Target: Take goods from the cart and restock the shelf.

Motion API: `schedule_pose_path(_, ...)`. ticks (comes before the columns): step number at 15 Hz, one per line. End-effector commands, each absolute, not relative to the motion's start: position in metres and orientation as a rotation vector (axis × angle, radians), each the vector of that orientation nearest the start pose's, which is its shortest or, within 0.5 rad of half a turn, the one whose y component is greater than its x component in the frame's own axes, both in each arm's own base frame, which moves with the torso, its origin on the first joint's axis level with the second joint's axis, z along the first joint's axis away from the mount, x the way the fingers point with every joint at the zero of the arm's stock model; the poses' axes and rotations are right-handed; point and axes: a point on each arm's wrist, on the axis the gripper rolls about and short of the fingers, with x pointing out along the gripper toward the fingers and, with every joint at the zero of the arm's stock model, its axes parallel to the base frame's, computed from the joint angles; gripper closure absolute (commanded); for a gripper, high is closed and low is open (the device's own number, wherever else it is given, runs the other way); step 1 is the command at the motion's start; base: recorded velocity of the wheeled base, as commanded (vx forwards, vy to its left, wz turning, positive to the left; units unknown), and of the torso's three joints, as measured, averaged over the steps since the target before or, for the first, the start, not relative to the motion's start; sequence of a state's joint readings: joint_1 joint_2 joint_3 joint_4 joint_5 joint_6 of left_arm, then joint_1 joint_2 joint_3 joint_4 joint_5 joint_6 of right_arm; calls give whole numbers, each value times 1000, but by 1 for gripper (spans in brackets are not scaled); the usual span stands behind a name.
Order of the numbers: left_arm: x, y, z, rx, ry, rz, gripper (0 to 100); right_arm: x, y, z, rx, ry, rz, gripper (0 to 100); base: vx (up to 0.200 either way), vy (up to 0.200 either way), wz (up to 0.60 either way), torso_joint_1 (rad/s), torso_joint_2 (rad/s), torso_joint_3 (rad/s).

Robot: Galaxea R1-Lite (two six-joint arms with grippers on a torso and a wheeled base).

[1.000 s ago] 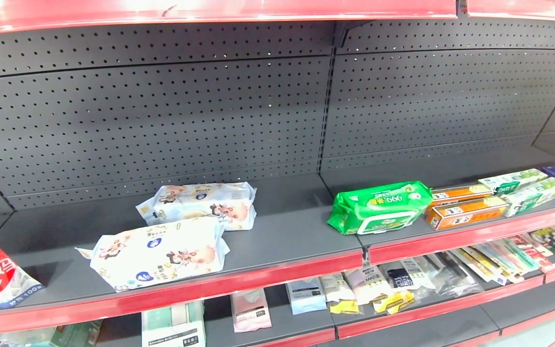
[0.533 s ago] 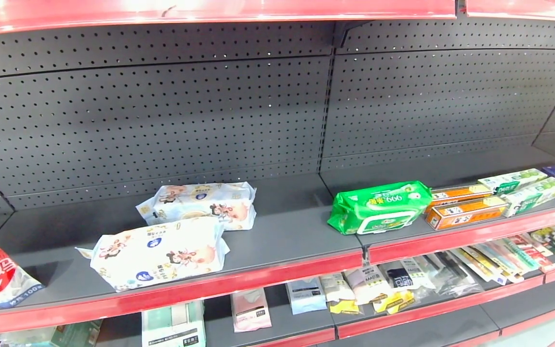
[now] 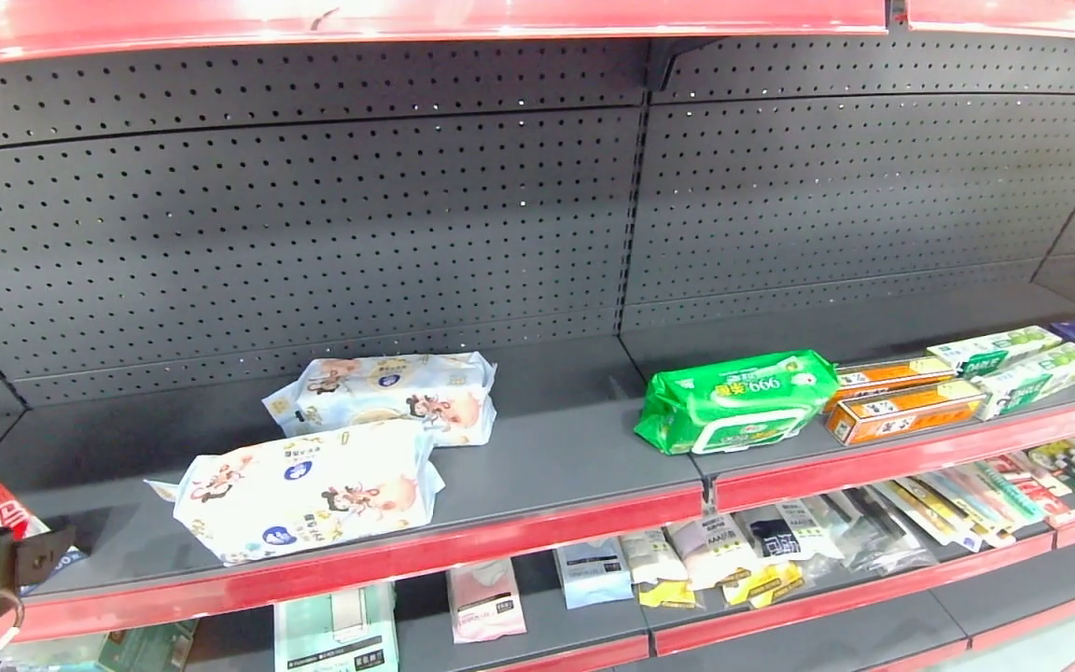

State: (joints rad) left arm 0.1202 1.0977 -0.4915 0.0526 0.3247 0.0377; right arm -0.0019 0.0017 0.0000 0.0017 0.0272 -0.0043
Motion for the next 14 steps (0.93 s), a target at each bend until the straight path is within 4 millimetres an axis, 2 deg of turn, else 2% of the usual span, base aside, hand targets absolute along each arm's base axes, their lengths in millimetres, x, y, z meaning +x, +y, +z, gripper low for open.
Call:
schedule_pose_path(1, 140, 24, 158, 116, 737, 410, 0, -23, 1, 75, -5, 5, 26, 0, 0, 0, 0, 0, 0, 0)
schedule_pose_path(5, 148, 26, 146, 157, 820, 391, 0, -23, 1, 76, -5, 3, 26, 0, 0, 0, 0, 0, 0, 0)
schedule_pose_path(7, 162, 27, 141, 160, 832, 390, 0, -23, 1, 75, -5, 5, 26, 0, 0, 0, 0, 0, 0, 0)
schedule_pose_path(14, 192, 26, 138, 270, 827, 318, 0, -23, 1, 75, -5, 5, 26, 0, 0, 0, 0, 0, 0, 0)
